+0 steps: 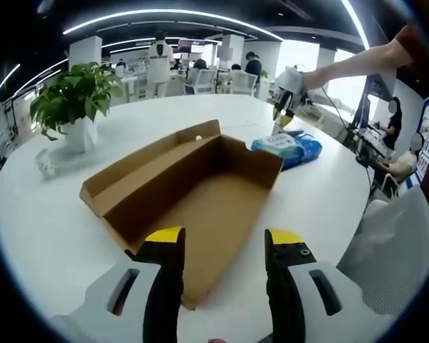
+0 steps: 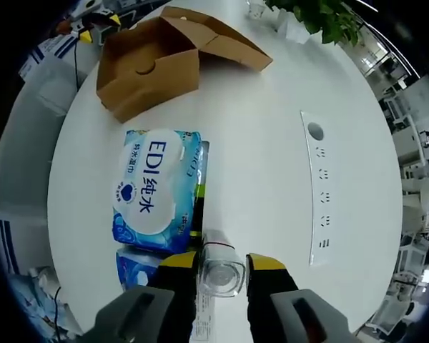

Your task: Operate the shoe box by opening the lid, removing the specified soft item, and placing it in the target area until the item is outside and the box remains undamaged.

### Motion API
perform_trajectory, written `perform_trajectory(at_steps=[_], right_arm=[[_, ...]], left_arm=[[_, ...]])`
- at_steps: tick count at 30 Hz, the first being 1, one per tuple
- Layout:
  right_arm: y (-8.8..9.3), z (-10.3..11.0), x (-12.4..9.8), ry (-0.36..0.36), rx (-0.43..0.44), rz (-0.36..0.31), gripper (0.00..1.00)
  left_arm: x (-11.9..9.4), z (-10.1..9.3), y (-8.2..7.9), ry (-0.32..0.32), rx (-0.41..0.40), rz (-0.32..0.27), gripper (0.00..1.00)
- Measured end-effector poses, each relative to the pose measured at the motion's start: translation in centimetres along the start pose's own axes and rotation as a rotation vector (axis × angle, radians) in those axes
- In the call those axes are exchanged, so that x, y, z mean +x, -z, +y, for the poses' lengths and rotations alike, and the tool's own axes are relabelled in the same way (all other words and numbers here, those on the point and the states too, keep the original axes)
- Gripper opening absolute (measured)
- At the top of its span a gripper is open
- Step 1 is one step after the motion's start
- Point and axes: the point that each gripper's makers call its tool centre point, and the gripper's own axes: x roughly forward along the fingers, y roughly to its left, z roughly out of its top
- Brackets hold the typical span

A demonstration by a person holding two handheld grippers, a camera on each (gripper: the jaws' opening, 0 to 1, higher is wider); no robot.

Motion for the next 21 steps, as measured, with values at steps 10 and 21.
perform_trajectory(at_steps=[10,21], right_arm=[[0.11,-0.14,0.07,-0.005,0.018,0.004,0.21],[-0.06,0.19,0.12,-0.02,-0.017,0.009,0.19]], left_arm=[[-0.22,0.11,-0.04,-0.002,0.001,0.0,0.44],[-0.49,0.28,0.14,-0.005,-0.002,0.001,0.44]])
